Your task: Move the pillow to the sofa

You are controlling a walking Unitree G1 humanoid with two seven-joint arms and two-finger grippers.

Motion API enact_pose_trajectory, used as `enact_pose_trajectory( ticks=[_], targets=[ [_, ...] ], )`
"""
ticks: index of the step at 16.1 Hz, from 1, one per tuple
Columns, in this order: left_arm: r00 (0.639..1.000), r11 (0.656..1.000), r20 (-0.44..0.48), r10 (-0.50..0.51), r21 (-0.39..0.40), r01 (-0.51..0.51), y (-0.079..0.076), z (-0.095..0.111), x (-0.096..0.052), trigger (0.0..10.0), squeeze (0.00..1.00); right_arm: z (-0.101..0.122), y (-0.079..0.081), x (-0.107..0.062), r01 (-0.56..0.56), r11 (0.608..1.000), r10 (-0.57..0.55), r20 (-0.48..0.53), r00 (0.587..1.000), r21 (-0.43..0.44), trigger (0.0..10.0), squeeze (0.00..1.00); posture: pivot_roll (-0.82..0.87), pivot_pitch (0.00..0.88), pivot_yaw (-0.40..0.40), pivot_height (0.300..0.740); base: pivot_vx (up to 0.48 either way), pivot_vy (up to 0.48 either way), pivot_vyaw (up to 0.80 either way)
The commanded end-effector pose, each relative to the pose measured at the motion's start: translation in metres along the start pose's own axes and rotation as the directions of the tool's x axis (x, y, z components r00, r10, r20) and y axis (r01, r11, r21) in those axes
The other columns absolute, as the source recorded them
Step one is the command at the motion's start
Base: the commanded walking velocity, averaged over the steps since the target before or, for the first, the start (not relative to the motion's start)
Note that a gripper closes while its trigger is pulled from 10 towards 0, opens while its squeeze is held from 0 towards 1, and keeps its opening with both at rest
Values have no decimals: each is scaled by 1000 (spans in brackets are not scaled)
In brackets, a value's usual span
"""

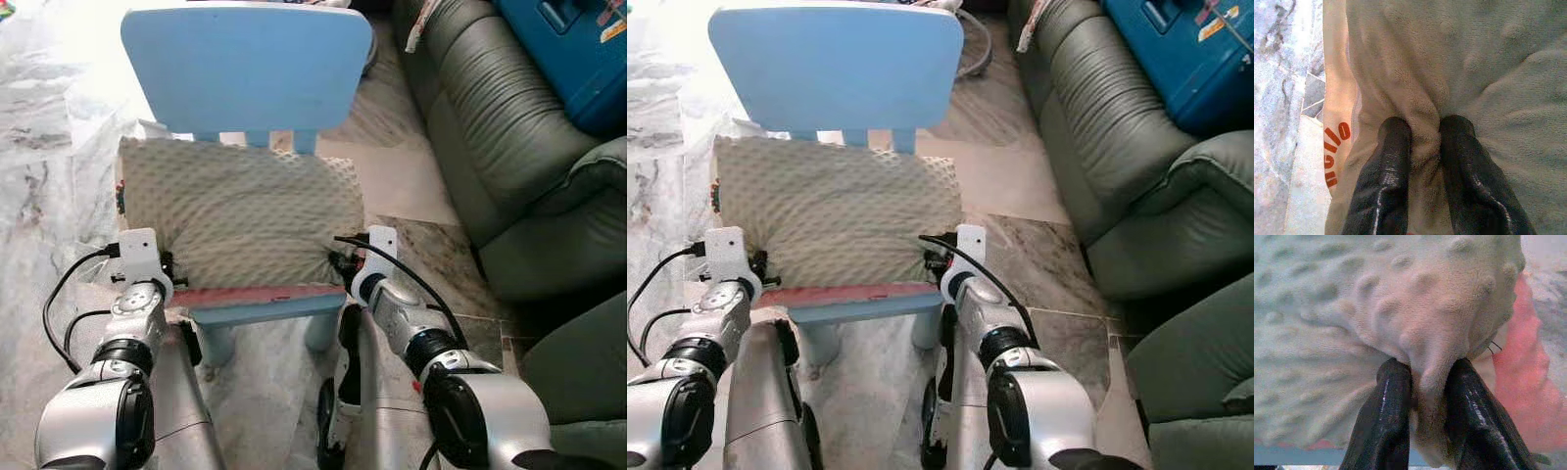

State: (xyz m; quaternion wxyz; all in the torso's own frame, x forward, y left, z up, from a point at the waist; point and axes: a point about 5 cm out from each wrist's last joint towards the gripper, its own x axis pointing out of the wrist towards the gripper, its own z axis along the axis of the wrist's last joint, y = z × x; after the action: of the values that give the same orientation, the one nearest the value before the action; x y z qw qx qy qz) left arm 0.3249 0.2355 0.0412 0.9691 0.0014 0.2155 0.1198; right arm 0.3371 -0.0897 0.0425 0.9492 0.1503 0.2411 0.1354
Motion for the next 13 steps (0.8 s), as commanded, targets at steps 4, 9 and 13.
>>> enact_pose_trajectory(
  ticks=[4,9,13],
  targets=[
    [997,998,-63,-48,35,50,-15,-10,-1,0,0,5,-9,0,35,999,-35,-15,999,-19,0,0,36,91,-178,488,0,0,0],
    [998,997,23,-63,50,62,-18,24,6,0,0,35,-13,1,58,998,-56,65,996,-32,0,0,46,0,-170,488,0,0,0],
    [991,999,132,-32,29,28,-2,55,10,0,0,55,-12,0,-41,969,63,81,995,-243,0,0,46,0,-142,488,0,0,0]
  ],
)
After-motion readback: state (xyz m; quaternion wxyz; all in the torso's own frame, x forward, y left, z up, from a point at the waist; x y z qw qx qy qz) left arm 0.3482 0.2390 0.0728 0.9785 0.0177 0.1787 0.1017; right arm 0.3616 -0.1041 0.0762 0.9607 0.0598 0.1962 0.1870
